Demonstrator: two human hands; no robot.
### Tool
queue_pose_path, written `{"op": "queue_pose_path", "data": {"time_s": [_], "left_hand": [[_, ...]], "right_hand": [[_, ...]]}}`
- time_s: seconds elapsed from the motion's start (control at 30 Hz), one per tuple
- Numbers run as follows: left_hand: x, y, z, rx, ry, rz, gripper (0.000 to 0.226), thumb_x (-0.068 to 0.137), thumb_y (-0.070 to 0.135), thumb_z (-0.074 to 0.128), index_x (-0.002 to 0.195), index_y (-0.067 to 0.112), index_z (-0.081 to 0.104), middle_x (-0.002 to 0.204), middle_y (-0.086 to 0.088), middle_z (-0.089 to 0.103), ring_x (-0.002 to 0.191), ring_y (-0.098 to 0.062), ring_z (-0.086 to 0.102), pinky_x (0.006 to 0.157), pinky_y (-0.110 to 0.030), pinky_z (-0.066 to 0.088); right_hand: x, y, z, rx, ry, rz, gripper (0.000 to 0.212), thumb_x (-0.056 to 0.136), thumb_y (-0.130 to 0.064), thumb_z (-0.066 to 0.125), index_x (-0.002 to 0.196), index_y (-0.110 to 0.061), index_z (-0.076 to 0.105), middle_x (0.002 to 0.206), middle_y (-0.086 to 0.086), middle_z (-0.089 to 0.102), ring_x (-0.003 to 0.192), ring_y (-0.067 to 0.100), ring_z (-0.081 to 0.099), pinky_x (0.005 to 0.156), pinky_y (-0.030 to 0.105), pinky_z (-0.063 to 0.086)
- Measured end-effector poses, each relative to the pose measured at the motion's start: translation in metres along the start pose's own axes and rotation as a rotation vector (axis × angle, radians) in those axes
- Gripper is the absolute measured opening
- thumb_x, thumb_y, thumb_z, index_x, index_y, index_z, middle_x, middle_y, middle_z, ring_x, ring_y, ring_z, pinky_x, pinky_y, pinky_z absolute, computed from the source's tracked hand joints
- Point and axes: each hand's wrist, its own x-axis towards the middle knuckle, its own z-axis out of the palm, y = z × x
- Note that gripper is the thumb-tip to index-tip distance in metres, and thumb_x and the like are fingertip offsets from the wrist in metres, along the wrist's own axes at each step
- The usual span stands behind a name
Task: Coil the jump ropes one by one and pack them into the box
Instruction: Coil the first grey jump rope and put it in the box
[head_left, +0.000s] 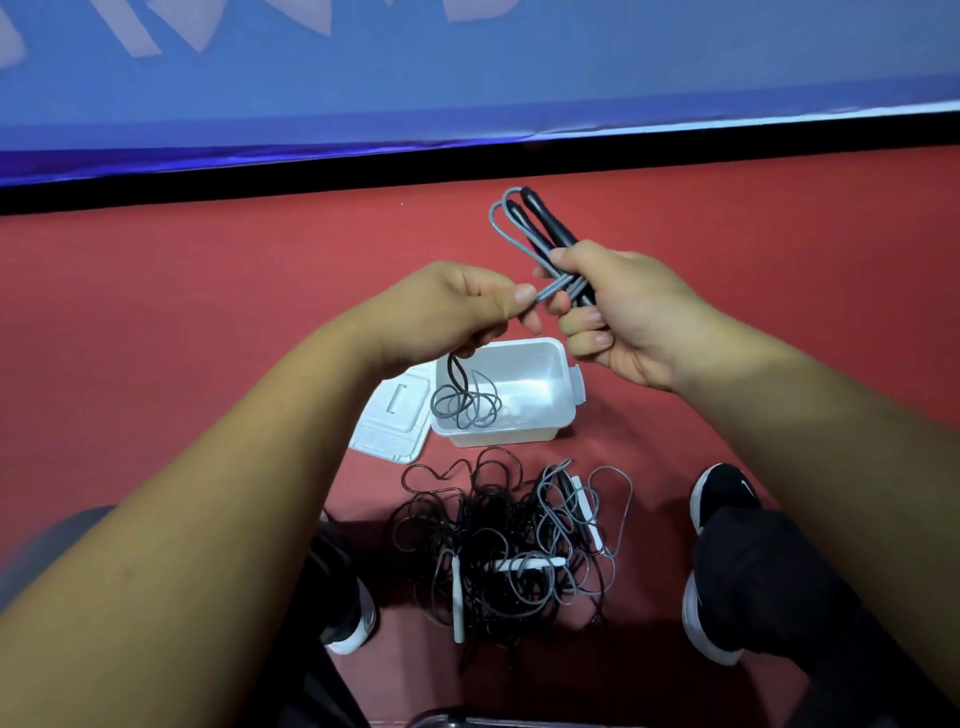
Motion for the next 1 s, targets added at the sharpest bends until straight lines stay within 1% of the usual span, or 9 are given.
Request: {"op": "queue_pose_path", "data": {"time_s": [0.13,0.27,0.43,0.53,0.63,0.73,0.83,0.9,1.0], "left_hand": [[-0.002,0.005,-0.005,-0.007,-0.071,0.007,0.025,0.103,0.033,0.063,0.099,0.015,0.079,0.071,-0.005,0.053,0.070,-0.024,0.041,0.061,-0.027,0.039],[-0.002,-0.001,-0.016,0.005,-0.132,-0.041,0.016,0.105,0.021,0.060,0.103,0.013,0.074,0.081,-0.004,0.064,0.071,-0.016,0.058,0.067,-0.024,0.050],[-0.002,-0.020,-0.011,0.181,-0.168,-0.132,0.019,0.110,0.010,0.050,0.113,0.008,0.068,0.088,0.001,0.072,0.083,-0.013,0.068,0.083,-0.033,0.059],[-0.001,-0.029,-0.005,0.188,-0.103,-0.150,0.018,0.109,0.010,0.051,0.110,0.002,0.067,0.091,-0.003,0.073,0.089,-0.016,0.070,0.100,-0.046,0.058],[0.001,-0.029,-0.006,0.149,-0.013,-0.137,0.017,0.105,0.016,0.062,0.102,0.002,0.072,0.096,-0.010,0.078,0.090,-0.021,0.072,0.101,-0.058,0.055],[0.002,-0.026,-0.008,0.026,0.032,-0.132,0.011,0.099,0.014,0.071,0.101,0.004,0.075,0.102,-0.017,0.078,0.092,-0.025,0.071,0.098,-0.051,0.057],[0.002,-0.026,-0.012,-0.156,0.029,-0.150,0.002,0.093,0.008,0.076,0.094,0.008,0.075,0.109,-0.025,0.076,0.105,-0.036,0.068,0.106,-0.052,0.051],[0.002,-0.029,-0.016,-0.246,0.015,-0.128,0.009,0.087,0.007,0.080,0.086,0.014,0.074,0.105,-0.024,0.076,0.112,-0.044,0.065,0.108,-0.057,0.045],[0.003,-0.028,-0.017,-0.346,0.003,-0.074,0.010,0.085,0.009,0.080,0.088,0.013,0.070,0.099,-0.020,0.076,0.115,-0.042,0.068,0.108,-0.050,0.049]], "right_hand": [[0.001,-0.002,0.002,0.079,-0.007,0.007,0.022,0.101,-0.031,0.066,0.110,-0.011,0.066,0.069,0.001,0.049,0.049,0.008,0.025,0.043,0.022,0.017],[-0.001,-0.005,0.001,0.064,-0.059,0.019,0.022,0.101,-0.032,0.067,0.109,-0.012,0.064,0.069,0.000,0.049,0.051,0.007,0.023,0.046,0.021,0.014],[-0.002,-0.005,-0.001,0.031,-0.155,0.074,0.016,0.101,-0.019,0.068,0.108,-0.015,0.054,0.071,-0.002,0.049,0.055,0.007,0.023,0.046,0.021,0.014],[-0.006,-0.010,-0.005,-0.006,-0.229,0.114,0.016,0.102,-0.016,0.065,0.098,-0.017,0.050,0.072,-0.002,0.049,0.054,0.006,0.022,0.046,0.020,0.013],[-0.015,-0.011,-0.004,-0.060,-0.307,0.148,0.022,0.103,-0.016,0.062,0.086,-0.018,0.049,0.071,-0.001,0.048,0.052,0.005,0.022,0.045,0.018,0.012],[-0.020,-0.012,-0.004,-0.047,-0.341,0.157,0.021,0.103,-0.019,0.061,0.086,-0.019,0.050,0.072,-0.002,0.047,0.051,0.004,0.021,0.045,0.019,0.011],[-0.016,-0.017,-0.008,0.046,-0.267,0.112,0.019,0.103,-0.024,0.063,0.093,-0.023,0.047,0.073,-0.003,0.047,0.051,0.004,0.021,0.045,0.018,0.012],[-0.010,-0.018,-0.013,0.090,-0.167,0.066,0.020,0.103,-0.025,0.064,0.095,-0.023,0.046,0.071,-0.003,0.047,0.052,0.004,0.022,0.046,0.019,0.013],[0.000,-0.016,-0.021,0.119,-0.029,0.019,0.017,0.103,-0.024,0.065,0.098,-0.021,0.049,0.071,-0.002,0.048,0.051,0.006,0.024,0.046,0.020,0.016]]}}
